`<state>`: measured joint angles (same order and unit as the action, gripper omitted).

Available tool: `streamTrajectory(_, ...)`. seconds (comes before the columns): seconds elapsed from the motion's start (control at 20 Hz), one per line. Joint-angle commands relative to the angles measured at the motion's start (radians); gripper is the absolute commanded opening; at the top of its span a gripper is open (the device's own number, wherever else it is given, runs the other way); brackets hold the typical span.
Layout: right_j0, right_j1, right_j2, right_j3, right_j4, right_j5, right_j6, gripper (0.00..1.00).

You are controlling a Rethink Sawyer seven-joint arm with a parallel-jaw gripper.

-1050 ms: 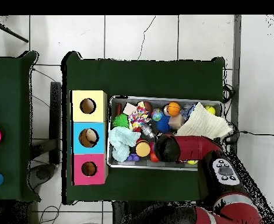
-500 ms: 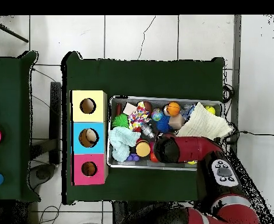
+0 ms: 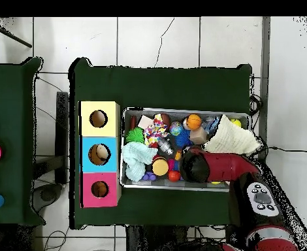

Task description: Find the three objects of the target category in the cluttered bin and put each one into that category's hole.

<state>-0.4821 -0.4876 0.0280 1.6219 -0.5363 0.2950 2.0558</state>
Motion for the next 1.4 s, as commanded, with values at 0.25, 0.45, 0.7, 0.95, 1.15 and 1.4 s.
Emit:
streamTrajectory(0.25, -0.032, 0.083, 0.069, -0.062, -0.059, -0.13, 0.013, 1.0)
streamTrajectory(0.45, -0.073, 0.085, 0.137, -0.015, -0.016, -0.016, -0.044, 1.0)
streamTrajectory(0.7, -0.091, 0.052, 0.169, 0.036, 0.029, 0.108, -0.065, 1.0)
streamTrajectory(0.95, -0.124, 0.074, 0.199, -0.001, 0.009, 0.128, -0.105, 1.0)
streamTrajectory(1.15, -0.148, 0.113, 0.22, -0.019, -0.005, 0.121, -0.11, 1.0)
streamTrajectory(1.4, -0.182, 0.169, 0.257, -0.022, 0.006, 0.155, -0.124, 1.0)
